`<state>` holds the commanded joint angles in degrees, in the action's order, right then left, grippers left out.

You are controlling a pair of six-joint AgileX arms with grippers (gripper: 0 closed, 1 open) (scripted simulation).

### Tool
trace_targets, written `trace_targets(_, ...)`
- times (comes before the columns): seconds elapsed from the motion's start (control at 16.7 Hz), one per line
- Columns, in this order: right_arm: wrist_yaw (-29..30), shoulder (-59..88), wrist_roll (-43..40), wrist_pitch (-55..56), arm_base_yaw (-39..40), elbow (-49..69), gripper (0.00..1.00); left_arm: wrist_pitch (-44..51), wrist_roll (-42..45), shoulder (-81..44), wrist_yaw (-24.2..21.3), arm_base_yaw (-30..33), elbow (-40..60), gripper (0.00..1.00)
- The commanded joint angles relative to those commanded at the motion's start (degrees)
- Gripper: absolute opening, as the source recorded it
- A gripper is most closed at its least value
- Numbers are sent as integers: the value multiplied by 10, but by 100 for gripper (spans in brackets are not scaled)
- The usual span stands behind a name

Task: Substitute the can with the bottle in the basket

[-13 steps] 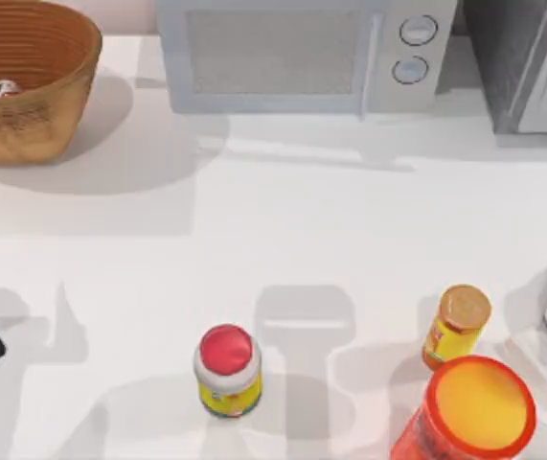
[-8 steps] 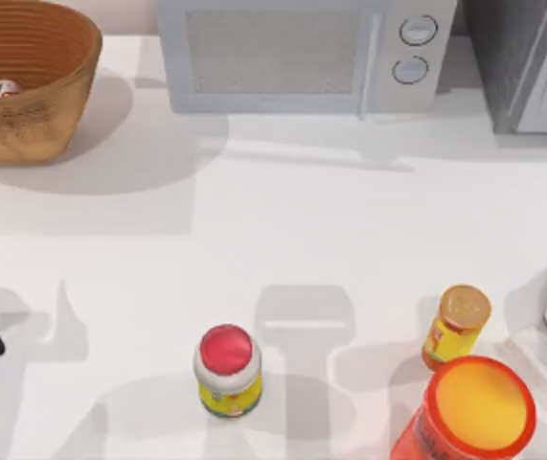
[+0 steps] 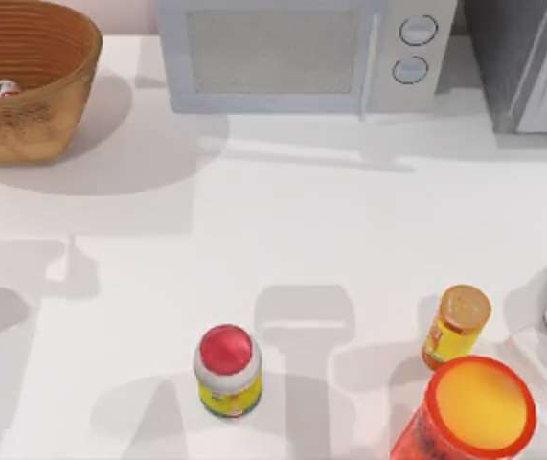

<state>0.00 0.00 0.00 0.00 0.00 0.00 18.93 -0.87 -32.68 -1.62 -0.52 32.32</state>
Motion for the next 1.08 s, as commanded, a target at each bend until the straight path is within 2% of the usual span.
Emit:
trace_targets(0.78,0,0,0,0,0,0,100,405,31,-770,-21,-23,832,100)
trace_targets(1.08,0,0,0,0,0,0,100,548,50,-1034,-26,-32,1108,100)
